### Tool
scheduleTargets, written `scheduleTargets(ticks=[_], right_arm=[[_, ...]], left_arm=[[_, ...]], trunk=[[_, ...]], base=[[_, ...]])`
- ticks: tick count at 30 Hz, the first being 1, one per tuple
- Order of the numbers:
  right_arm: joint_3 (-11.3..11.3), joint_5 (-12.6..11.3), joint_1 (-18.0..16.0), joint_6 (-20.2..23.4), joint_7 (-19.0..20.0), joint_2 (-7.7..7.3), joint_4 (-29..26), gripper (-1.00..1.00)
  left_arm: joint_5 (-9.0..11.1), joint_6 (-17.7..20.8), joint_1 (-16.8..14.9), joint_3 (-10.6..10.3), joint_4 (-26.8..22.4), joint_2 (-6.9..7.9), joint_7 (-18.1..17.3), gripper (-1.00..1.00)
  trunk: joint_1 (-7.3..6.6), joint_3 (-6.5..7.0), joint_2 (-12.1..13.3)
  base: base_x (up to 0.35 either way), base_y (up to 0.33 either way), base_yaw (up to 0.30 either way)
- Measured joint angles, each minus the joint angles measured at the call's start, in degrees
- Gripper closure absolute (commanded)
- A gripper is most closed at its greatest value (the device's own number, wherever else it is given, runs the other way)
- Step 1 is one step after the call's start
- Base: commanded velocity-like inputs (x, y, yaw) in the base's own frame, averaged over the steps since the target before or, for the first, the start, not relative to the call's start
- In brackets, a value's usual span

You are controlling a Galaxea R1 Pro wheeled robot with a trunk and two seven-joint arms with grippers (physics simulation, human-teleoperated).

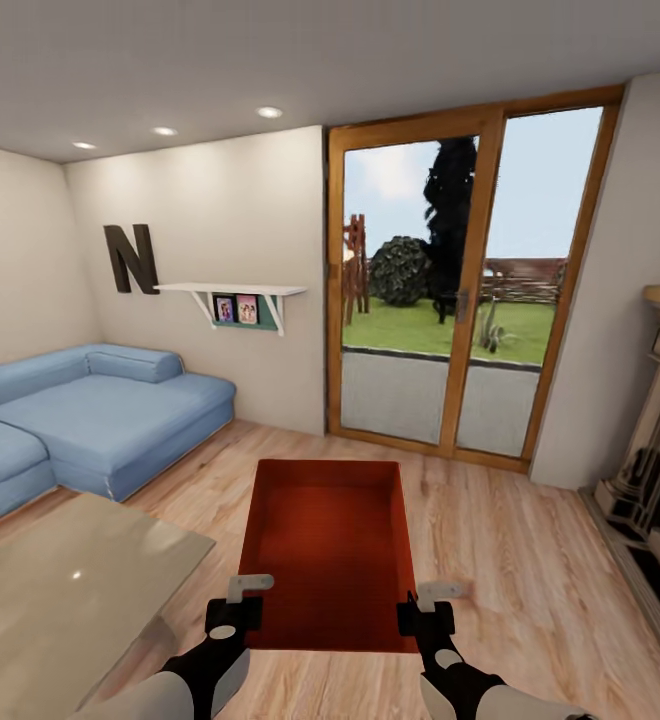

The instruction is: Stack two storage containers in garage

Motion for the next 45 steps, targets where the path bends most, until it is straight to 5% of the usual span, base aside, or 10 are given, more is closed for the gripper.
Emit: scheduleTargets(ticks=[45], right_arm=[[-0.8,1.0,0.0,0.3,0.0,-0.02,-0.1,1.00]], left_arm=[[-0.1,0.4,0.0,0.2,-0.1,0.07,-0.2,1.00]], trunk=[[0.00,1.49,0.0]], base=[[-0.262,-0.160,0.259]])
